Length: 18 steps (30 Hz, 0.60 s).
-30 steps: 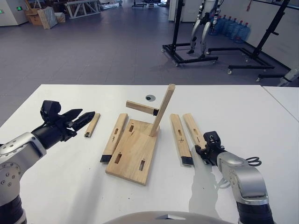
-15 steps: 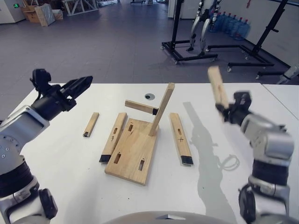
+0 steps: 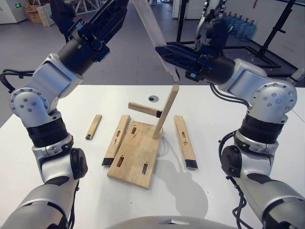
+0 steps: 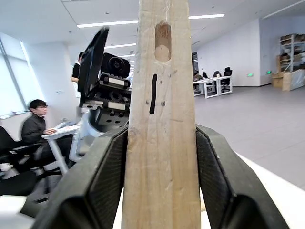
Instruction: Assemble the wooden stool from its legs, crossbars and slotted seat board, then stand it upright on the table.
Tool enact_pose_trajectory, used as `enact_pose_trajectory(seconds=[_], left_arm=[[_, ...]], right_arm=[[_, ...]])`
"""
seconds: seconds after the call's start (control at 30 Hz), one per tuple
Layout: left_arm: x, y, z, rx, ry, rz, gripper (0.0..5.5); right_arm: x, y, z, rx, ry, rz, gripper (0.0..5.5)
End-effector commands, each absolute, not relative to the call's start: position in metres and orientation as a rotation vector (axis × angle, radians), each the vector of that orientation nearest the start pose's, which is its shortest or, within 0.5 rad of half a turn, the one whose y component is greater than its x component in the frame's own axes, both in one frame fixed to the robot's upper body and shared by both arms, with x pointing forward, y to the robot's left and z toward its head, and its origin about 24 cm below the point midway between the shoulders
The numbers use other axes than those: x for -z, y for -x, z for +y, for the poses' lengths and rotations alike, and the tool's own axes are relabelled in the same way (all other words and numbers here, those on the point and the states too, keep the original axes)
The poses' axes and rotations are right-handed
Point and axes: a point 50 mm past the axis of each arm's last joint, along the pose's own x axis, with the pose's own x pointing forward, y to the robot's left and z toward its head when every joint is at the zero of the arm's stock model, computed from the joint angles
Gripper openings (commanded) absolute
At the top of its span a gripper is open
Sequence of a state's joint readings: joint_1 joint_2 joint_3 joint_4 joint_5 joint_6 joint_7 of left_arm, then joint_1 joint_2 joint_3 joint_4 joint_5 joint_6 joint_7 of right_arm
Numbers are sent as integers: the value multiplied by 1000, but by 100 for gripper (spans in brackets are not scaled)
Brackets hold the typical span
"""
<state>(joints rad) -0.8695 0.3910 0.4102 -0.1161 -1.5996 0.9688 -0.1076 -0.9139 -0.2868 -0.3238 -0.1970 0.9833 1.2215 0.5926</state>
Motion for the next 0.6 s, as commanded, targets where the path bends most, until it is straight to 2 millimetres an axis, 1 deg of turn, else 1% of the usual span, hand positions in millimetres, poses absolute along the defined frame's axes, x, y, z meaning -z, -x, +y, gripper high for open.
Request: enact_pose_trajectory(seconds=[0.03,0.13,0.23,0.43,0.6], left_arm=[[-316,-278,158,1176,829,-208,313],[-316,-278,155,1201,855,-168,313],[-313,-281,154,1189,855,-128,313],[-306,-285,160,1143,838,-103,313],[-311,-282,156,1183,835,-102,313]], right_arm=[[-272,-283,-112,-1342,-428,26,204],[-270,-285,-109,-1370,-454,49,204],[-273,-284,-107,-1401,-469,40,204],[-280,-291,-116,-1359,-509,-11,203],[-280,-284,-110,-1428,-502,9,203]])
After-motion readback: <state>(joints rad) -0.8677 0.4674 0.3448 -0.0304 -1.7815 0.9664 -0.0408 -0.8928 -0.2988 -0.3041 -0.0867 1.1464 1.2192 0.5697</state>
